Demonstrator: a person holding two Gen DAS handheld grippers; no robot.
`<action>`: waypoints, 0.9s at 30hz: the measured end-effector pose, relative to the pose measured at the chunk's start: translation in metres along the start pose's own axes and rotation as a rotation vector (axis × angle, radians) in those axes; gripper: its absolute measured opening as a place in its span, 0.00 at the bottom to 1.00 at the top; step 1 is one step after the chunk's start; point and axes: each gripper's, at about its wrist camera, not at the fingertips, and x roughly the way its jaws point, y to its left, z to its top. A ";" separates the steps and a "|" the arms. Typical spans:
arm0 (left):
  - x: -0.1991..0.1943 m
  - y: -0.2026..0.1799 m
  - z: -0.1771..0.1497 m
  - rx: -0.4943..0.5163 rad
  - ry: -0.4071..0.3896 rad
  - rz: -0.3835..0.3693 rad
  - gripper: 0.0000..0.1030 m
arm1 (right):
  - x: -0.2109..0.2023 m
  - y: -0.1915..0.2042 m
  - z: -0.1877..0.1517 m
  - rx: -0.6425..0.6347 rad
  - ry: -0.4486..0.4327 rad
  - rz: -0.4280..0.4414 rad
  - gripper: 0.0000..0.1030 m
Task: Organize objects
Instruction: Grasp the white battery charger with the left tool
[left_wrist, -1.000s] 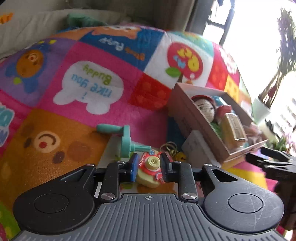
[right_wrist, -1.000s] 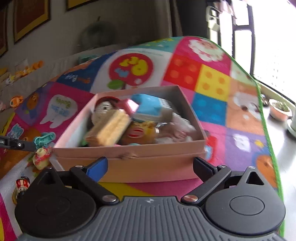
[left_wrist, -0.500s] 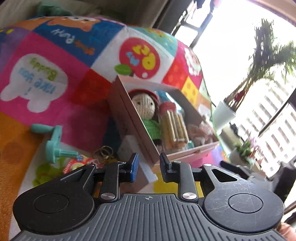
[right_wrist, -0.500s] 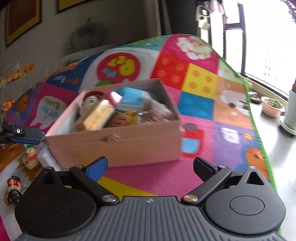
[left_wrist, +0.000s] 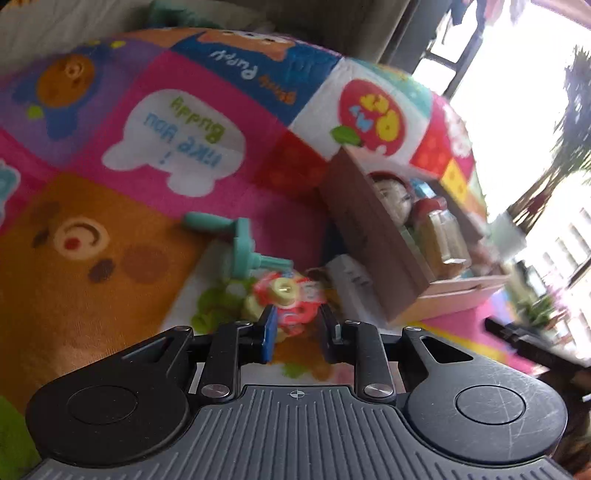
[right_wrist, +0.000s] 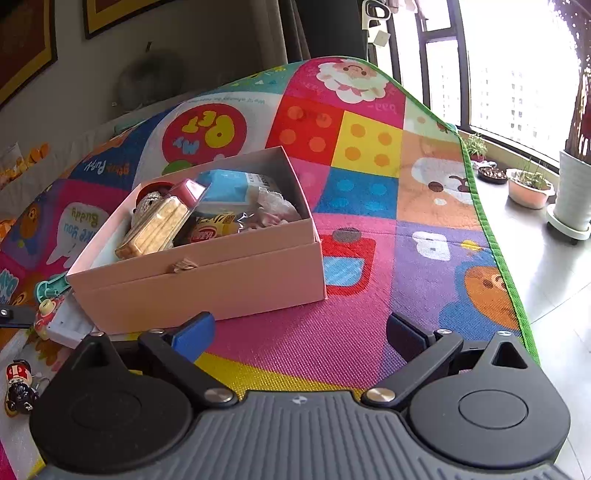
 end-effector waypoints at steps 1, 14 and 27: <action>-0.001 -0.003 0.001 -0.010 -0.002 -0.027 0.25 | 0.000 0.000 0.000 0.001 0.002 0.000 0.97; 0.046 -0.048 0.001 0.112 0.094 0.028 0.34 | -0.001 0.000 -0.001 0.006 -0.008 -0.009 0.98; 0.007 -0.066 -0.044 0.343 0.283 -0.185 0.28 | 0.000 0.000 -0.001 0.004 0.000 -0.011 0.98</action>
